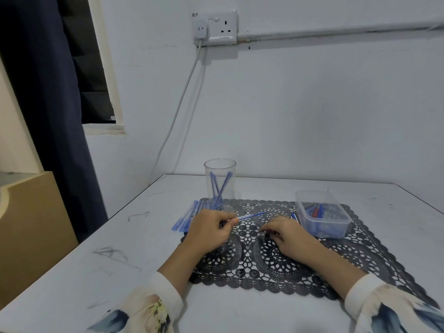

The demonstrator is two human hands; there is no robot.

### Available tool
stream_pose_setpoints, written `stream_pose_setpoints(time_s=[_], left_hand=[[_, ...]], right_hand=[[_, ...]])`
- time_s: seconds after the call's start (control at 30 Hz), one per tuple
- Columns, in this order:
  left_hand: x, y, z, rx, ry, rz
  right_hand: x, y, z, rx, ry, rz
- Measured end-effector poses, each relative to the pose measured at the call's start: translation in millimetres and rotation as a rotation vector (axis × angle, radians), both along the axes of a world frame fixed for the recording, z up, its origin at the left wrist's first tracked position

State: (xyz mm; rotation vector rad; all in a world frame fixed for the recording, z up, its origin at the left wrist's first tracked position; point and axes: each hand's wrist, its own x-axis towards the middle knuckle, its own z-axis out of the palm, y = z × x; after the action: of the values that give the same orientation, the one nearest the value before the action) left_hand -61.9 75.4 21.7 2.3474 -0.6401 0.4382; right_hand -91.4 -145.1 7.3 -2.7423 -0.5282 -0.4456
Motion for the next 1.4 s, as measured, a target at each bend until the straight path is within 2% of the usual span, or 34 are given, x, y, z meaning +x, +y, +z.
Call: stream_pose_setpoints(time_s=[0.27,0.5,0.67,0.93,1.4], left_hand=[[-1,0,1,-0.001,0.009,-0.005],[-3,-1,2,0.010,0.006,-0.003],[-5,-3,3,0.038,-0.011,-0.026],[-7,-4,5,0.073,-0.049,-0.033],[-4,-2,4,0.069,-0.032,-0.026]], right_hand=[[0,-1,3,0.087,-0.024,-0.081],[-3,0,5,0.206,-0.325,-0.144],[-6,6,7,0.134,-0.480,-0.065],[-8,17,2,0.076,-0.491,0.100],[-7,10,7,0.002,-0.469,0.061]])
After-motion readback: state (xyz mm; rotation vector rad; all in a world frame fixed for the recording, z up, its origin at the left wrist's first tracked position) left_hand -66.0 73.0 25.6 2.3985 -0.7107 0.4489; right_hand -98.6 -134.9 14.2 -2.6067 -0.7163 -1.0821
